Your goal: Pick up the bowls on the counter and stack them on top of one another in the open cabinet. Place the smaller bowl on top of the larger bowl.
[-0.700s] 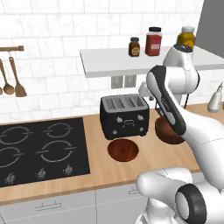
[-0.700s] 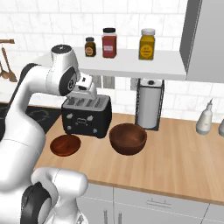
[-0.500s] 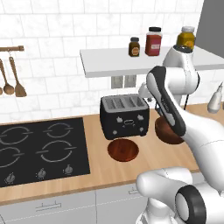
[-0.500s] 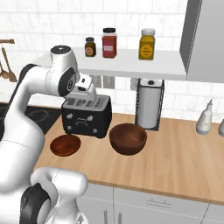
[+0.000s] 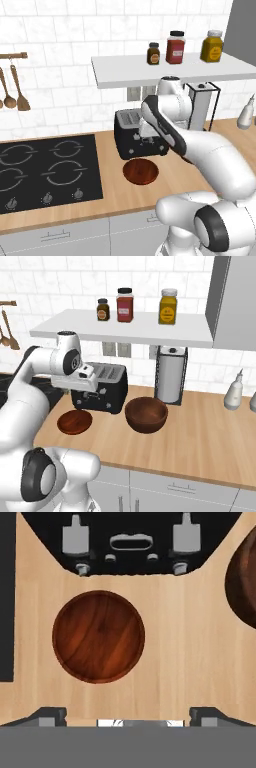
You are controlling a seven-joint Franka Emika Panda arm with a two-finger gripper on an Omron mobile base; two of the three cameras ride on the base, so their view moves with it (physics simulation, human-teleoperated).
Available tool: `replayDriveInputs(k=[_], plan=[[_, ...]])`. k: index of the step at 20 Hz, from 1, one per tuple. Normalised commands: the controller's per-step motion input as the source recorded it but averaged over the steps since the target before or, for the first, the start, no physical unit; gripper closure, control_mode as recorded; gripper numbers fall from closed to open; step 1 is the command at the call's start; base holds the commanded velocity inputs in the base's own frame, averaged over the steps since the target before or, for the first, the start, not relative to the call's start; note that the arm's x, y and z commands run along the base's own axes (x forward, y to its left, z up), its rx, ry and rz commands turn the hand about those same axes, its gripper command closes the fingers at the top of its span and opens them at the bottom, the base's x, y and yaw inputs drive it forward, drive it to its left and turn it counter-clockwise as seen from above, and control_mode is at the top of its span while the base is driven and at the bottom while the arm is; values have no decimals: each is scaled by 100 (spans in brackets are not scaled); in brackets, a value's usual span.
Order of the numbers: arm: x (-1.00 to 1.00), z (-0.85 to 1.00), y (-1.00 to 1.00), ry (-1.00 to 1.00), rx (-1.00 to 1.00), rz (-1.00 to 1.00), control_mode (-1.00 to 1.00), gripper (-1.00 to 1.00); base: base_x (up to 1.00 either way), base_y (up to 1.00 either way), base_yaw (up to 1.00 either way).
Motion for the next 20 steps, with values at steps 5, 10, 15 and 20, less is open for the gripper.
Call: replayDriveInputs(k=[5, 10, 15, 20], plan=[[10, -81, 0, 28, 2, 0, -100, -100, 0, 0, 0], [2, -59, -1, 4, 4, -3, -100, -100, 0, 0, 0], [2, -71, 0, -3, 0, -2, -100, -100, 0, 0, 0], [11, -51, -1, -2, 0, -3, -100, -100, 0, 0, 0]])
